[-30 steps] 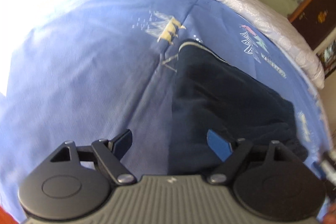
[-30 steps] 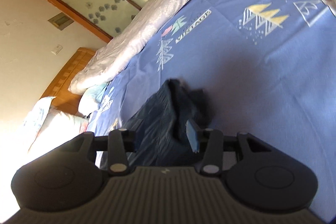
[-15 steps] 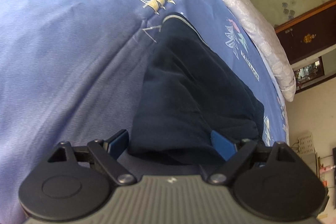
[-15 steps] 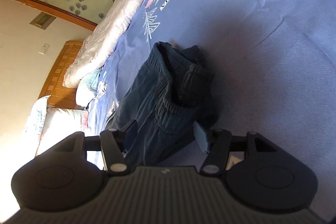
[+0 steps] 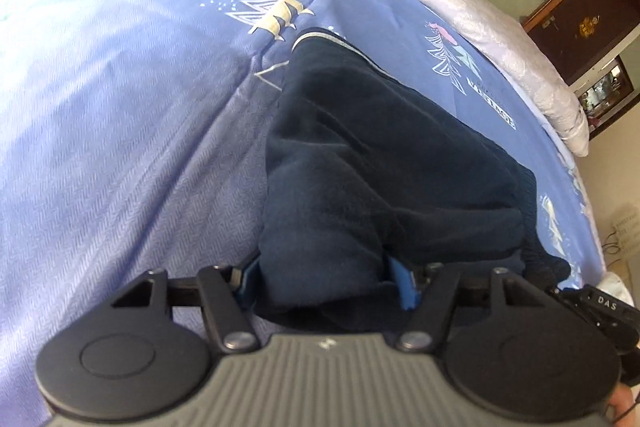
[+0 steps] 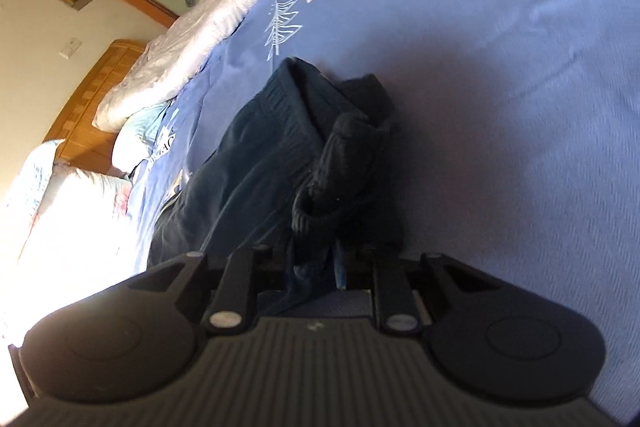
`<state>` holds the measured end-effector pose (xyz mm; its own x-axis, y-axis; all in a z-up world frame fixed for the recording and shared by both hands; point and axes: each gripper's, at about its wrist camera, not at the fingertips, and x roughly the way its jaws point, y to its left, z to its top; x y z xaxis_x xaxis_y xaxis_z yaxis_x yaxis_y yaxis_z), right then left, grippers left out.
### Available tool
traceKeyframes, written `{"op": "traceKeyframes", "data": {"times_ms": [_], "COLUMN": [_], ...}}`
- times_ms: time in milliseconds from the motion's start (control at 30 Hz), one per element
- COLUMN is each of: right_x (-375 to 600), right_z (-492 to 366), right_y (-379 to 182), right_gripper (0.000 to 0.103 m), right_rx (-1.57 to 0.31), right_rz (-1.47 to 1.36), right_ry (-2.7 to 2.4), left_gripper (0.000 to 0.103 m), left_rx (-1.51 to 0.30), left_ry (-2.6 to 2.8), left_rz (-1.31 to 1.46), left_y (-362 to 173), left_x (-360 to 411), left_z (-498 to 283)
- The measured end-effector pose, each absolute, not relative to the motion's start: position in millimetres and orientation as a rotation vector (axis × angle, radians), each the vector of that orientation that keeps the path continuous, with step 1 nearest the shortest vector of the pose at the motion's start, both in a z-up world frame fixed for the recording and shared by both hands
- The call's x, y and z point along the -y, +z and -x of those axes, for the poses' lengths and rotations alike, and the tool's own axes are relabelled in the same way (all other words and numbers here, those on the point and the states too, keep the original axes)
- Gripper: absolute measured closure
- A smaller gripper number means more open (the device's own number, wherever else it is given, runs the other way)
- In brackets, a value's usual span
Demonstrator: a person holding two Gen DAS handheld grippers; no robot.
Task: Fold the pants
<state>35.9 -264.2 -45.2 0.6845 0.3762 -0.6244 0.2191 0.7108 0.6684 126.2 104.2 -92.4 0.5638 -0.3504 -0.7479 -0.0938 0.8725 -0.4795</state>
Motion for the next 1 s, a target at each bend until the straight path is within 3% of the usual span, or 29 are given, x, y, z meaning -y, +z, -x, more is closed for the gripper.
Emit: {"op": "traceKeyframes", "data": {"times_ms": [200, 333, 467, 667, 900, 1000], "right_x": [264, 267, 262, 258, 270, 272], "right_z": [-30, -17, -11, -12, -19, -20], "right_y": [-39, -22, -5, 2, -20, -29], "right_gripper": [0.081, 0.058, 0.052, 0.052, 0.051, 0.051], "right_rx": [-0.847, -0.807, -0.744, -0.695, -0.746, -0.760], "right_rz": [-0.789, -0.828, -0.759, -0.655, -0.747, -0.770], "right_ry": [0.085, 0.117, 0.142, 0.130, 0.228, 0.279], "left_gripper": [0.042, 0.043, 0.023, 0.025, 0.025, 0.038], "left_rx": [-1.010, -0.942, -0.830, -0.826, -0.792, -0.844], "left_ry": [-0.193, -0.265, -0.235, -0.446, -0.833, -0.892], "left_rz": [0.513, 0.590, 0.351, -0.074, -0.468, -0.537], "left_y": [-85, -46, -6, 9, -11, -32], "left_x": [-110, -140, -137, -33, 121, 142], "left_z": [-123, -120, -170, -255, -279, -281]}}
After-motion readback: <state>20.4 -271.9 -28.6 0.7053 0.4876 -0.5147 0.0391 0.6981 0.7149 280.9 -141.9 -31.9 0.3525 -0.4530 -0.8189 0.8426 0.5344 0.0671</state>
